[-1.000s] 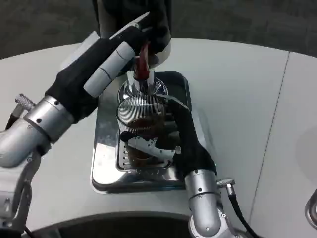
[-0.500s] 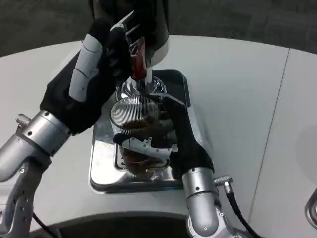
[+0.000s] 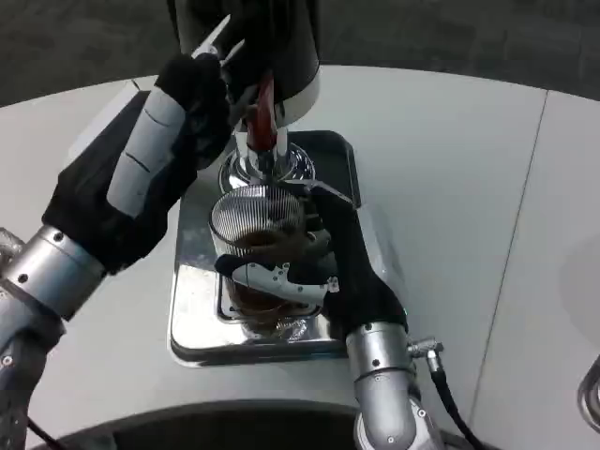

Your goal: Grasp the cup under the faucet to collect the drink, then remove the cup.

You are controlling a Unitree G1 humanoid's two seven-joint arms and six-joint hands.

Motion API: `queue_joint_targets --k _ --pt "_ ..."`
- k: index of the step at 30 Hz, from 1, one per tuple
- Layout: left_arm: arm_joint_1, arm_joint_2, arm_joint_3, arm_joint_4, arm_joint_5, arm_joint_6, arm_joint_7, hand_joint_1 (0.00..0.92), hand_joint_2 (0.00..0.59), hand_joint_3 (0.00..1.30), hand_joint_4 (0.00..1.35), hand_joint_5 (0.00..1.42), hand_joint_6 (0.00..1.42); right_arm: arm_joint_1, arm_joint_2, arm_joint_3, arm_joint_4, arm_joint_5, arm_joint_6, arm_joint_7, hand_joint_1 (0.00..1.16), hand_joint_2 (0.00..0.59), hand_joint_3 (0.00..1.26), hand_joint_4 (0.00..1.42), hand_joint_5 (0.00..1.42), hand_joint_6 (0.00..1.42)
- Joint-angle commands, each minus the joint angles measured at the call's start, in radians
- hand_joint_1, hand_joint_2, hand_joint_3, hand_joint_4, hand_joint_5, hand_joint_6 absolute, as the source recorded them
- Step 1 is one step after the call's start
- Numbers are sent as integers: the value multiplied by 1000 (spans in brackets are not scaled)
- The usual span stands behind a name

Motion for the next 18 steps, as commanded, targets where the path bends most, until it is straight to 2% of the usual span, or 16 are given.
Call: queue_joint_targets --k 1,14,18 --pt "44 16 19 -63 8 8 24 0 91 0 0 0 0 11 57 8 -50 -6 -9 0 904 139 768 845 1017 922" --pt "157 57 87 -221 109 -36 106 0 94 0 0 0 0 46 52 19 -98 -10 0 14 911 132 768 843 1033 932" --pt "213 68 122 -256 147 -81 112 0 94 0 0 0 0 67 50 22 -142 -11 3 26 912 130 772 844 1036 934"
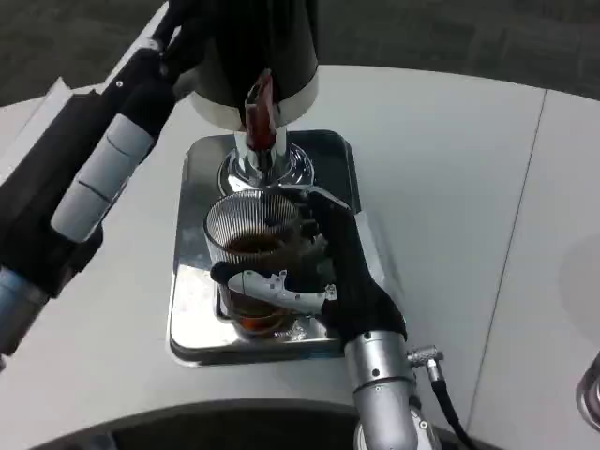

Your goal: Grasp the cup under the faucet to collect the drink, then remove the cup.

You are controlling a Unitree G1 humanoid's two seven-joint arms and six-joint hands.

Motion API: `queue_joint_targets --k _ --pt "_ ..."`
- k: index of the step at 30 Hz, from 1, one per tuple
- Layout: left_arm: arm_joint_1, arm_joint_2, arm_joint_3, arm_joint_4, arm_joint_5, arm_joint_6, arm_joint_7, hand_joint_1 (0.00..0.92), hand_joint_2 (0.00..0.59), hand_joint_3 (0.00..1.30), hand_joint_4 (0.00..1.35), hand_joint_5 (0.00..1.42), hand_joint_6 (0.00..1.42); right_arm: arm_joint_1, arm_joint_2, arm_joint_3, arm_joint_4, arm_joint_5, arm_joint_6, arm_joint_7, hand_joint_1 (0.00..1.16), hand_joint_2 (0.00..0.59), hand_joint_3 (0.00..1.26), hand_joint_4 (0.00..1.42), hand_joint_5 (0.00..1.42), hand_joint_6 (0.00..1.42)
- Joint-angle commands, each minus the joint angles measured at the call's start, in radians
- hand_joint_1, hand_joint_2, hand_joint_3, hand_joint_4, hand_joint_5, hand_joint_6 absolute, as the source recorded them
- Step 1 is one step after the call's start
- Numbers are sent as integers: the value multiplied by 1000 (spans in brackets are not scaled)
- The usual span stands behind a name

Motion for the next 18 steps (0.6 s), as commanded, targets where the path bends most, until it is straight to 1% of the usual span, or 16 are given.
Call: queue_joint_targets --k 1,3,8,14,18 --pt "64 24 40 -37 39 -67 7 0 94 0 0 0 0 21 47 7 -78 -6 -12 11 912 129 773 844 1036 934" --pt "84 25 49 -41 48 -90 3 0 94 0 0 0 0 32 47 8 -102 -7 -8 19 913 127 774 845 1036 935" --pt "134 46 70 -37 47 -147 -21 0 94 0 0 0 0 73 45 10 -172 -12 5 41 914 127 776 855 1036 938" --pt "156 68 87 -40 46 -183 -24 0 95 0 0 0 0 135 42 21 -262 -21 29 80 914 125 777 850 1036 941" --pt "169 82 111 -45 30 -197 -24 0 95 0 0 0 0 188 40 30 -331 -29 48 108 914 123 777 849 1036 942"
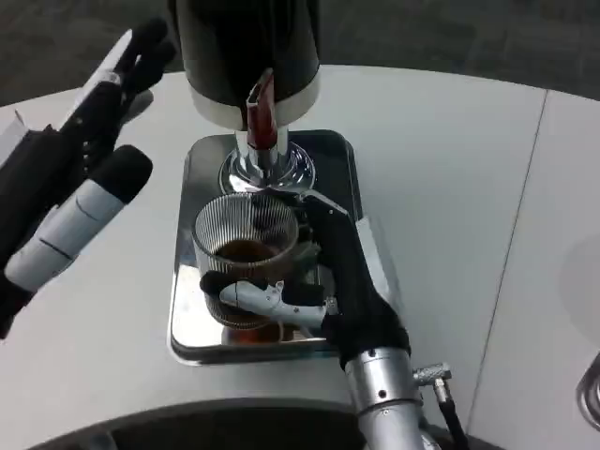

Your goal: Grasp the cup under the faucet to collect the drink, then remove the cup.

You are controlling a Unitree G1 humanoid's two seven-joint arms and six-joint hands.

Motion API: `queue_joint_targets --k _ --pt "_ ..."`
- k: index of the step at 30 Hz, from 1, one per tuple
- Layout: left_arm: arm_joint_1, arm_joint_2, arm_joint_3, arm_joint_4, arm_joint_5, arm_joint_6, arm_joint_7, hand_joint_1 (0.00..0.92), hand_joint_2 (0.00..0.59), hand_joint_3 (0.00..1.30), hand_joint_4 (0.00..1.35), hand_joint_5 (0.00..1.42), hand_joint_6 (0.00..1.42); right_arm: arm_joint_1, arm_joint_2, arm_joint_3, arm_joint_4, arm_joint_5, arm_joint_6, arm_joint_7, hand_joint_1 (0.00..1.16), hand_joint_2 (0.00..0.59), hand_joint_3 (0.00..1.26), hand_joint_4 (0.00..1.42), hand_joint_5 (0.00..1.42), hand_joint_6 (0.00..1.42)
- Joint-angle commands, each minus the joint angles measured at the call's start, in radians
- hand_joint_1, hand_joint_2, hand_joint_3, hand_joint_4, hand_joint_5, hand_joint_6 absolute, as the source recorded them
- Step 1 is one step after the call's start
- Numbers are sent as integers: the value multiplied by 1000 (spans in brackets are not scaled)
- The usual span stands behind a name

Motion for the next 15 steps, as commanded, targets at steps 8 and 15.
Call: queue_joint_targets --k 8,15 --pt "64 66 85 -1 -14 -86 -52 0 95 13 0 10 0 141 2 39 -243 -7 40 81 914 122 788 849 1036 955" --pt "131 89 149 35 -1 -201 -96 0 98 79 1 72 26 210 -21 56 -379 7 80 153 914 122 790 849 1044 958"
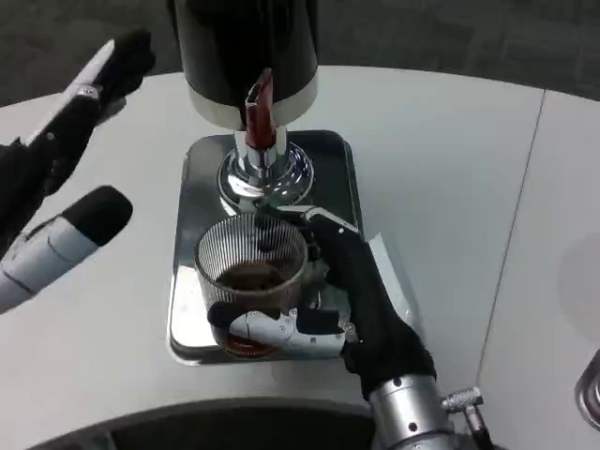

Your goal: Grasp the cup under the faucet to collect the drink, then remove the cup.

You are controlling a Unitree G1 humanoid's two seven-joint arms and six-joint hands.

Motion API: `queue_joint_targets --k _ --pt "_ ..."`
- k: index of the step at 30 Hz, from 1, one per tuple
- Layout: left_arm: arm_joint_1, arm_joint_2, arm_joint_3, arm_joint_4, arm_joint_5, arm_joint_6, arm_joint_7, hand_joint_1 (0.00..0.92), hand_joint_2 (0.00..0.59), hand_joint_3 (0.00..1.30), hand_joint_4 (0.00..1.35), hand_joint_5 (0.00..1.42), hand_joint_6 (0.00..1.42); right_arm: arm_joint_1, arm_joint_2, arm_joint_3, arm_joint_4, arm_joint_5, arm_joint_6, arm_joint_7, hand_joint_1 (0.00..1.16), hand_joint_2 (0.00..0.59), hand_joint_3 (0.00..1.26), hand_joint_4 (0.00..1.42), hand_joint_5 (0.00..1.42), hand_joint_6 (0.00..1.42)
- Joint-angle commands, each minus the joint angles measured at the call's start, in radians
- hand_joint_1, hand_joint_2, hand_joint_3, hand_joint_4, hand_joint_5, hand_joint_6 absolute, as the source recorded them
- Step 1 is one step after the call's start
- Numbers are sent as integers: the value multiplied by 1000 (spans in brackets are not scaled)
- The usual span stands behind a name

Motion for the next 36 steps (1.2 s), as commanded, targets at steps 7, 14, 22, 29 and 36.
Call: queue_joint_targets --k 7,14,22,29,36 --pt "154 49 122 65 -2 -268 -90 0 95 83 14 90 46 89 2 26 -221 38 45 133 917 117 787 849 1037 958" --pt "240 69 180 129 -14 -466 -134 0 94 89 20 93 49 117 -49 -9 -332 74 83 247 919 114 786 849 1037 958" --pt "311 112 177 176 -19 -621 -158 0 105 95 0 62 18 149 -115 -77 -470 127 144 367 920 114 786 849 1037 958" --pt "387 164 155 202 -31 -739 -188 0 107 73 0 0 0 184 -189 -168 -607 192 215 461 920 114 786 849 1036 961" --pt "450 219 113 192 -22 -846 -210 0 107 34 0 0 0 223 -246 -239 -734 264 301 529 921 113 786 849 1036 959"
